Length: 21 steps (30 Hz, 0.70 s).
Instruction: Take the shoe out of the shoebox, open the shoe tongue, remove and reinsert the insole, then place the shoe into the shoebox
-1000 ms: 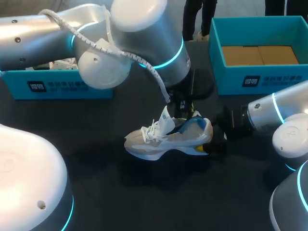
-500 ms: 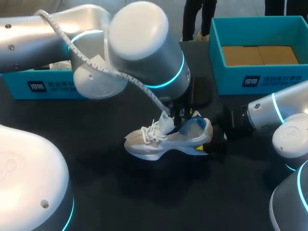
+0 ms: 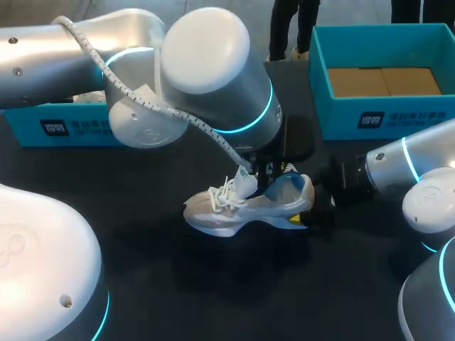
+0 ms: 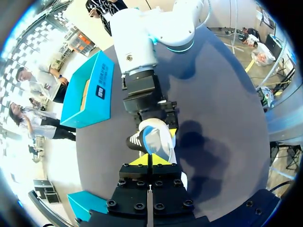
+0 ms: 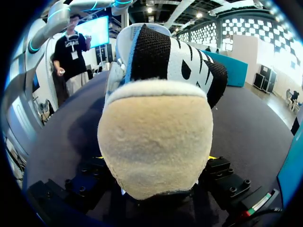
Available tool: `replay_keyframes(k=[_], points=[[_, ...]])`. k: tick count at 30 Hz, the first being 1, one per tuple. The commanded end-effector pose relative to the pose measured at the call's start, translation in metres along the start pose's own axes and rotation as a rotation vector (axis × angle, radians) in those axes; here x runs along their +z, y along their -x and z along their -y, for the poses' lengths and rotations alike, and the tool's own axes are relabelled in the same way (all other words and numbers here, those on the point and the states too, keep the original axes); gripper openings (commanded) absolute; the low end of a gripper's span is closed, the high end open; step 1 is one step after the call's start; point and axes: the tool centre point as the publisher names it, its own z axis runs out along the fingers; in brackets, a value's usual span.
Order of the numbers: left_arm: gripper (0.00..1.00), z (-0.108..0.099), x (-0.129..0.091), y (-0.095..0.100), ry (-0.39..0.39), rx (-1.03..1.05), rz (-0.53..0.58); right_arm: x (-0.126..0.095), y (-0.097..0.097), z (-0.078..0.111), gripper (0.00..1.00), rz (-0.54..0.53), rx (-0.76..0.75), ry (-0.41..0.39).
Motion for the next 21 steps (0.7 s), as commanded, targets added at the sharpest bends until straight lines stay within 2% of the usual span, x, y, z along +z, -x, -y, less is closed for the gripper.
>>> replay_keyframes(k=[1,5,6,8,9,21], points=[[0.00,-0.002,0.003,0.000,0.000,-0.018,0.016,0.003,0.000,0.000,0.00,0.001,0.001,-0.003],[0.00,-0.003,0.005,0.000,0.030,-0.039,0.086,0.003,0.000,0.000,0.00,0.001,0.001,-0.003],[0.04,-0.003,0.006,0.000,0.038,-0.035,0.095,0.003,0.000,0.000,0.00,0.001,0.001,-0.003],[0.38,-0.003,0.008,-0.001,0.038,-0.038,0.098,0.003,0.000,0.000,0.00,0.001,0.001,-0.003],[0.41,-0.003,0.008,-0.001,0.038,-0.036,0.097,0.003,0.000,0.000,0.00,0.001,0.001,-0.003],[0.42,0.001,0.027,-0.007,0.082,-0.067,0.191,0.003,0.000,0.000,0.00,0.001,0.001,-0.003]])
